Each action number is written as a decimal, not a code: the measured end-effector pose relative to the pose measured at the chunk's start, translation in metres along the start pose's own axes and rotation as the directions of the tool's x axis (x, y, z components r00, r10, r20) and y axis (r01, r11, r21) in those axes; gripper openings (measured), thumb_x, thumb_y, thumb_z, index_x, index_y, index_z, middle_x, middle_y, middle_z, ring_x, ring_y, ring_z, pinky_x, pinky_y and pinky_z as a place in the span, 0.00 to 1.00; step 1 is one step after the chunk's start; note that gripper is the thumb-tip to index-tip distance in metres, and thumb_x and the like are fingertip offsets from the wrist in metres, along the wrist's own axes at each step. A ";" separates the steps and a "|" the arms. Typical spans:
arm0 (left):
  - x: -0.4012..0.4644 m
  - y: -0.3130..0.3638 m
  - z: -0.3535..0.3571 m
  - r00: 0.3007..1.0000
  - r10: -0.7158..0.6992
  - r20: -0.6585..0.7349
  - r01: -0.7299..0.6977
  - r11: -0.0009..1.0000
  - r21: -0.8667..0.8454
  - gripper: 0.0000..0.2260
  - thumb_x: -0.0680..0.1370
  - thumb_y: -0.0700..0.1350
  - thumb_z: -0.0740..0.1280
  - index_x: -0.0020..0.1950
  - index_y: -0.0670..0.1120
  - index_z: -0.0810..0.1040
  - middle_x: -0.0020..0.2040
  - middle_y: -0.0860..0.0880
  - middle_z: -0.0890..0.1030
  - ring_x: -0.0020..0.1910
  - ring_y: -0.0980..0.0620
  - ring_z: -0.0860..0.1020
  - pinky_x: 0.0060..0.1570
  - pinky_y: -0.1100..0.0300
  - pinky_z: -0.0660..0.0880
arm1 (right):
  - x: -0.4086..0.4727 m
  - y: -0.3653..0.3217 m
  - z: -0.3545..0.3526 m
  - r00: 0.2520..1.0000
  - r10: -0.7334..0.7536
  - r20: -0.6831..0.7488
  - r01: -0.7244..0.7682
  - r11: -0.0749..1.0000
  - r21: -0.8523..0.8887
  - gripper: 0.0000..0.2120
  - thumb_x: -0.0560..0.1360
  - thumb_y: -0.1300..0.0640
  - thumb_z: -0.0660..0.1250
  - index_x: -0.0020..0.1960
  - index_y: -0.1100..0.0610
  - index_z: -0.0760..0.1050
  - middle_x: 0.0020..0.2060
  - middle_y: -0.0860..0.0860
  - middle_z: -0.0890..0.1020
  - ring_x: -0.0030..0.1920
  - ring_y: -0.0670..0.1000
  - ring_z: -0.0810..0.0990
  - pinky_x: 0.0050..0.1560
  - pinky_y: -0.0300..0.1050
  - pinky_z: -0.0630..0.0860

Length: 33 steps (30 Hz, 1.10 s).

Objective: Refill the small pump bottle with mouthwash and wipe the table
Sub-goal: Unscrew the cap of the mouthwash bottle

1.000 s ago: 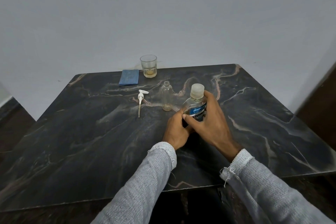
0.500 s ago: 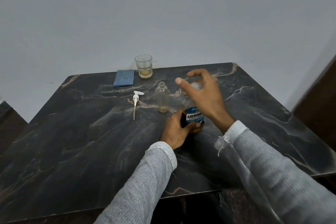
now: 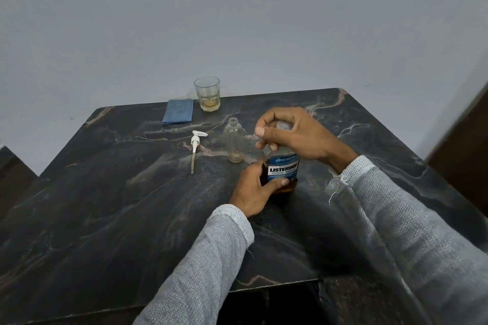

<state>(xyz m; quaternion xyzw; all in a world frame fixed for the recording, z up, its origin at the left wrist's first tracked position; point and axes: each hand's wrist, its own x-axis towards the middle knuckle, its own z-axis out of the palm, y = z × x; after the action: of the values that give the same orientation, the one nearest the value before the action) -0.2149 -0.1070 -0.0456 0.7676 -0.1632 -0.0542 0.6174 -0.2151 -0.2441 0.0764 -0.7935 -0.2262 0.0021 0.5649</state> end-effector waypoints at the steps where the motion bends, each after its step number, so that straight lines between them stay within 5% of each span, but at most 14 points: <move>1: 0.000 0.000 0.001 1.000 -0.002 -0.009 0.002 1.000 0.001 0.21 0.72 0.44 0.74 0.64 0.44 0.76 0.58 0.48 0.83 0.59 0.52 0.80 0.65 0.48 0.74 | 0.000 0.000 0.001 1.000 -0.001 -0.030 0.001 1.000 -0.018 0.09 0.76 0.57 0.70 0.51 0.63 0.77 0.32 0.52 0.83 0.43 0.59 0.85 0.45 0.44 0.80; 4: -0.001 -0.001 0.002 0.999 -0.006 -0.035 0.006 1.000 0.012 0.21 0.71 0.45 0.76 0.62 0.47 0.76 0.57 0.50 0.83 0.57 0.55 0.81 0.63 0.51 0.75 | -0.004 0.007 0.014 0.953 -0.032 -0.300 -0.032 0.978 -0.204 0.13 0.73 0.49 0.73 0.53 0.54 0.76 0.40 0.48 0.83 0.41 0.46 0.83 0.44 0.39 0.79; 7: -0.002 -0.001 0.004 0.998 -0.039 -0.053 0.036 0.998 -0.042 0.20 0.70 0.44 0.77 0.60 0.45 0.77 0.54 0.48 0.84 0.55 0.52 0.82 0.60 0.49 0.78 | -0.008 0.013 0.035 0.815 -0.095 -0.571 -0.048 0.972 -0.231 0.15 0.70 0.45 0.74 0.50 0.50 0.76 0.40 0.42 0.80 0.41 0.37 0.79 0.39 0.29 0.74; 11: -0.002 -0.002 0.003 0.996 -0.069 -0.047 0.066 0.995 -0.077 0.20 0.69 0.42 0.77 0.58 0.40 0.77 0.52 0.44 0.85 0.53 0.46 0.83 0.57 0.44 0.78 | -0.002 0.013 0.044 0.754 -0.067 -0.654 -0.060 0.983 -0.171 0.13 0.70 0.45 0.74 0.47 0.53 0.77 0.36 0.43 0.81 0.36 0.39 0.81 0.36 0.35 0.78; 14: 0.001 0.000 0.001 0.996 -0.084 -0.014 0.082 0.994 -0.076 0.22 0.69 0.44 0.78 0.60 0.41 0.77 0.54 0.45 0.84 0.55 0.46 0.82 0.60 0.44 0.77 | 0.001 0.009 0.035 0.831 -0.036 -0.555 -0.084 0.978 -0.190 0.09 0.74 0.48 0.72 0.45 0.53 0.78 0.36 0.46 0.83 0.34 0.44 0.83 0.37 0.44 0.82; 19: 0.001 0.001 0.000 1.000 -0.023 -0.014 0.023 1.000 0.016 0.18 0.72 0.44 0.76 0.60 0.46 0.78 0.55 0.50 0.84 0.56 0.56 0.81 0.63 0.52 0.75 | -0.003 0.003 0.012 0.977 -0.040 -0.210 0.011 0.991 -0.134 0.07 0.76 0.54 0.70 0.47 0.58 0.81 0.33 0.49 0.84 0.33 0.45 0.83 0.37 0.35 0.78; 29: 0.000 0.007 -0.001 0.999 0.027 0.018 -0.029 0.997 0.070 0.18 0.73 0.42 0.74 0.61 0.47 0.77 0.57 0.49 0.83 0.57 0.55 0.81 0.63 0.54 0.75 | 0.000 0.001 -0.009 0.987 -0.047 0.154 0.047 0.999 0.005 0.07 0.76 0.55 0.69 0.49 0.58 0.82 0.38 0.66 0.81 0.45 0.53 0.86 0.45 0.41 0.79; 33: 0.001 0.008 -0.002 1.000 -0.005 0.019 0.003 0.997 0.081 0.21 0.72 0.42 0.75 0.63 0.44 0.76 0.58 0.49 0.83 0.58 0.54 0.80 0.64 0.53 0.74 | -0.001 0.004 -0.009 0.996 -0.046 0.074 0.049 0.998 -0.039 0.07 0.75 0.56 0.71 0.49 0.59 0.79 0.41 0.56 0.84 0.42 0.51 0.84 0.45 0.41 0.79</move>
<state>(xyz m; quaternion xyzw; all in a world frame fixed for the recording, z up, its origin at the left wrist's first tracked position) -0.2152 -0.1071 -0.0376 0.7917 -0.1698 -0.0562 0.5842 -0.2126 -0.2537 0.0759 -0.7986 -0.2655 0.0129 0.5400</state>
